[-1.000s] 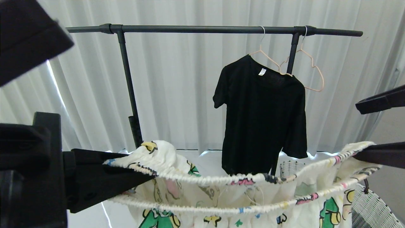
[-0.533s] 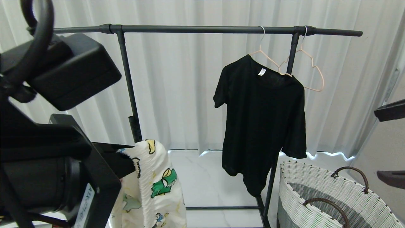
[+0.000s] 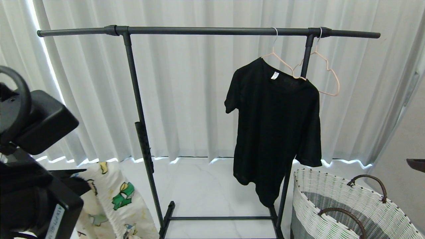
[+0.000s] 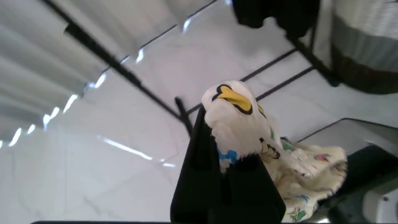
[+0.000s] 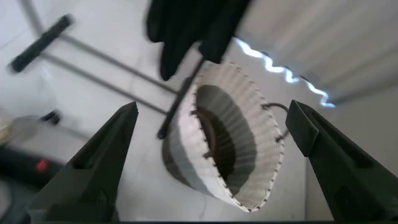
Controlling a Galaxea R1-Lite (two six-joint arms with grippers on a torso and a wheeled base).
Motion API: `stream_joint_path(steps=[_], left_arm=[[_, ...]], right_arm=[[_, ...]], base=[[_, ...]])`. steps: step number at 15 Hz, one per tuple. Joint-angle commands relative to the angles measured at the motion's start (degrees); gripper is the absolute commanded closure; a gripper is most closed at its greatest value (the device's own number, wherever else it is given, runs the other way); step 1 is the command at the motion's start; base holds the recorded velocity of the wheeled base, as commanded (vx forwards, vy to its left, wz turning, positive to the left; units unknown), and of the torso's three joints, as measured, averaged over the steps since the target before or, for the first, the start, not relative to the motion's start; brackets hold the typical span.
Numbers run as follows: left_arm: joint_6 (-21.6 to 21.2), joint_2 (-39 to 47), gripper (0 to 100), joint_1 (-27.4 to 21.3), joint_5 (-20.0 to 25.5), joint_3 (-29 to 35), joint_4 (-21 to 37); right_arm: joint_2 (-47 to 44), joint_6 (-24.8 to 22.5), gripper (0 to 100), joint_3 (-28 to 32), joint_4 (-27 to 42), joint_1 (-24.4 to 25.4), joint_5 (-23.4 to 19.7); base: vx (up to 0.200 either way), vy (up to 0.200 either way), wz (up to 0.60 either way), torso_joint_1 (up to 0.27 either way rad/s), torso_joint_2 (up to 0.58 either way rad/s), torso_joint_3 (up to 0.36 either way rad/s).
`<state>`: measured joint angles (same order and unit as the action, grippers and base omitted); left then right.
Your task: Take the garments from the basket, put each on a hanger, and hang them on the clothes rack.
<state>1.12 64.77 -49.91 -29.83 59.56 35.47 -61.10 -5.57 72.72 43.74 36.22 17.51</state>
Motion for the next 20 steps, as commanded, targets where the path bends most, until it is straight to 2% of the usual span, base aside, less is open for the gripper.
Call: stream_joint_path(steps=[1,3,5,7,15,17,20], left_arm=[[0.02,-6.41,100,6.49,0.04,-4.46,-0.05],[0.02,-7.99,100,10.18,0.12,-5.77,-0.05],[0.02,-8.08,100,12.2,0.12,-5.77,-0.05],[0.02,-8.08,100,13.79,-0.23,-6.57,-0.05],[0.11,-10.63,100,14.84,-1.2,-9.11,-0.05],[0.11,-11.59,100,14.84,-5.41,-11.57,-0.05],[-0.07,-12.3,100,14.75,-5.85,-12.37,-0.05]], right_arm=[[8.01,-2.25,0,-12.42,-9.55,-7.04,2.8],[11.27,-6.91,0,-19.63,-16.23,-10.64,3.68],[10.56,-7.17,0,-23.23,-21.86,-16.09,2.8],[9.07,-7.09,0,-24.38,-26.34,-20.57,-0.72],[7.49,-4.1,0,-24.2,-26.43,-21.45,-3.18],[5.55,0.39,0,-24.03,-26.25,-21.36,-3.27],[3.62,3.29,0,-22.44,-26.25,-21.36,-3.27]], base=[[0.0,0.0,0.0,0.0,0.0,0.0],[0.0,0.0,0.0,0.0,0.0,0.0],[0.0,0.0,0.0,0.0,0.0,0.0],[0.0,0.0,0.0,0.0,0.0,0.0],[0.0,0.0,0.0,0.127,-0.35,-0.228],[0.0,0.0,0.0,0.188,-0.47,-0.271],[0.0,0.0,0.0,0.201,-0.47,-0.274]])
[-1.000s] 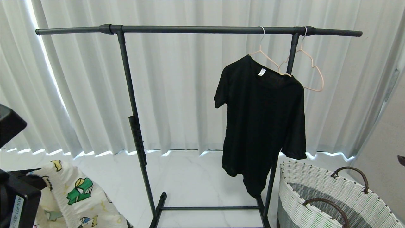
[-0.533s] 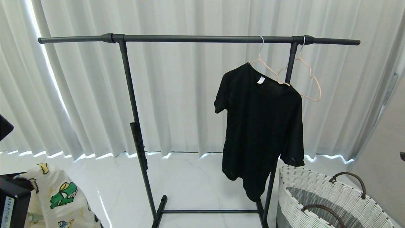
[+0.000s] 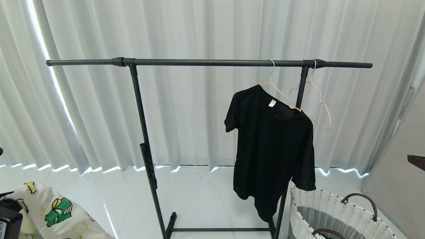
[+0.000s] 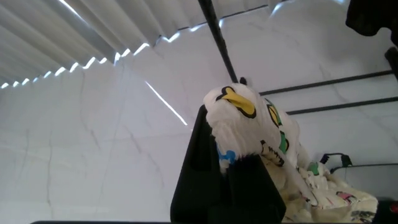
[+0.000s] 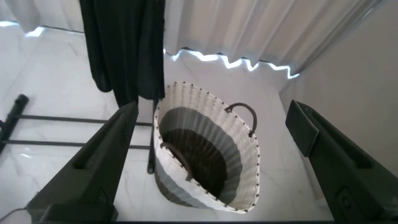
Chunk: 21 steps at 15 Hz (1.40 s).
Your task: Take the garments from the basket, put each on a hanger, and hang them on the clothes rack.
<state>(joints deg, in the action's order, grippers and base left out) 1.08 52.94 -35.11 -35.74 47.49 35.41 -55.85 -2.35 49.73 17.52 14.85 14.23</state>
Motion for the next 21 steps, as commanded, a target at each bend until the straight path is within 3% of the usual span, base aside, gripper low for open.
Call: stream_joint_path(steps=[1,9,12,13,16,18,21], left_arm=[[-0.03,-0.47,100,-0.05,-0.03,-0.21,-0.08],[-0.03,-0.47,100,-0.05,-0.03,-0.21,-0.17],[-0.03,-0.21,100,-0.05,-0.03,-0.21,-0.17],[0.06,-0.12,100,-0.05,-0.03,-0.12,-0.17],[-0.03,-0.21,100,-0.05,-0.03,-0.03,-0.17],[-0.03,-0.21,100,-0.14,-0.03,0.05,-0.17],[-0.12,-0.3,100,-0.22,-0.03,0.14,-0.17]], right_arm=[[-2.07,0.33,0,0.9,-0.03,0.01,0.01],[-3.31,0.33,0,0.9,-0.2,-0.08,-0.87],[-3.31,0.33,0,-0.16,-2.31,-0.43,-4.91],[-3.74,0.24,0,-0.24,-4.07,-1.23,-7.81],[-4.71,0.24,0,-0.16,-4.33,-2.72,-9.92],[-5.33,-0.02,0,0.2,-4.42,-3.86,-13.87],[-7.17,-0.02,0,0.2,-4.42,-4.21,-14.05]], base=[[0.0,0.0,0.0,0.203,-0.49,-0.286],[0.0,0.0,0.0,0.228,-0.51,-0.282],[0.0,0.0,0.0,0.229,-0.5,-0.271],[0.2,0.0,0.0,0.119,-0.24,-0.119],[0.2,0.0,0.0,0.032,-0.09,-0.038],[0.2,0.0,0.0,0.022,-0.01,-0.015],[0.2,0.0,0.0,0.006,0.01,-0.002]])
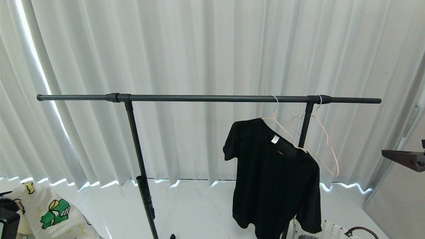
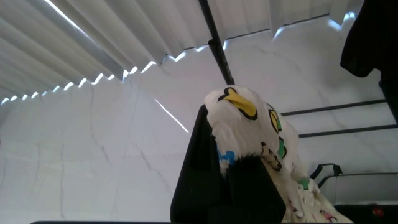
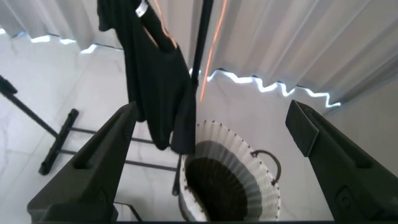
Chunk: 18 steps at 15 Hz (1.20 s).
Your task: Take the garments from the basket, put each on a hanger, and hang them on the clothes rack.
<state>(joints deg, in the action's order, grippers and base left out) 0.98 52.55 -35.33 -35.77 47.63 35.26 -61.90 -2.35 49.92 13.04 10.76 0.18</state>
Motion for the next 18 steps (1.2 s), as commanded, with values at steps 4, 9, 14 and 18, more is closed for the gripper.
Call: stream_joint_path(steps=[4,9,14,18], left_arm=[[-0.01,0.18,100,0.0,0.0,0.62,-0.01],[0.08,-0.08,100,0.0,-0.09,0.89,-0.01],[-0.71,-0.08,100,-0.09,-0.09,1.15,-4.23],[-2.56,-0.08,100,0.0,-0.09,1.06,-4.23]], right_arm=[[-7.18,-0.02,0,-0.09,-3.55,-1.27,0.34],[-15.79,0.07,0,-0.35,-6.36,-2.15,0.61],[-24.76,0.42,0,-2.72,-11.9,-4.0,0.61],[-32.75,5.08,0,-2.99,-21.22,-4.0,1.49]], base=[[0.2,0.0,0.0,-0.001,0.0,0.0],[0.16,0.0,0.0,0.001,0.0,0.002],[0.0,0.0,0.0,0.0,0.0,0.0],[0.0,0.0,0.0,0.0,0.0,0.0]])
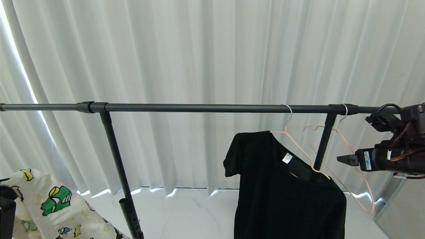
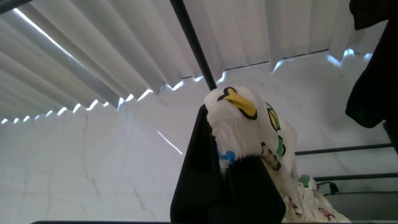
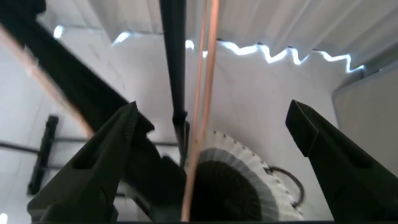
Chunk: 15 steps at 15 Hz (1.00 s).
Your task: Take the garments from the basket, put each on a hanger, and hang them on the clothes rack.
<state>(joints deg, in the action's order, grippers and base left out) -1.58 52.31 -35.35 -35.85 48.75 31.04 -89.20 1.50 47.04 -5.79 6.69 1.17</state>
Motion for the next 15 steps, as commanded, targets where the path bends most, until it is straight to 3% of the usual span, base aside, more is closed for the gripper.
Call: stream_joint_path(steps=[1,7,8,15], left_arm=[[0.0,0.34,100,0.02,-0.01,-0.06,-0.01],[0.0,0.6,100,0.02,-0.01,-0.59,-0.01],[0.0,0.6,100,0.02,0.08,-0.76,-0.01],[0.09,0.25,100,0.02,-0.01,-0.76,-0.01]], right_arm=[[-6.69,2.1,0,-0.11,-3.26,0.07,1.29],[-8.27,4.21,0,0.07,-3.53,0.25,1.38],[-8.27,4.21,100,0.07,-3.53,0.25,1.38],[-7.66,4.3,100,0.24,-4.49,0.25,1.55]], base=[[0.0,0.0,0.0,0.0,0.0,0.0],[0.0,0.0,0.0,0.0,0.0,0.0],[0.0,0.0,0.0,0.0,0.0,0.0],[0.0,0.0,0.0,0.0,0.0,0.0]])
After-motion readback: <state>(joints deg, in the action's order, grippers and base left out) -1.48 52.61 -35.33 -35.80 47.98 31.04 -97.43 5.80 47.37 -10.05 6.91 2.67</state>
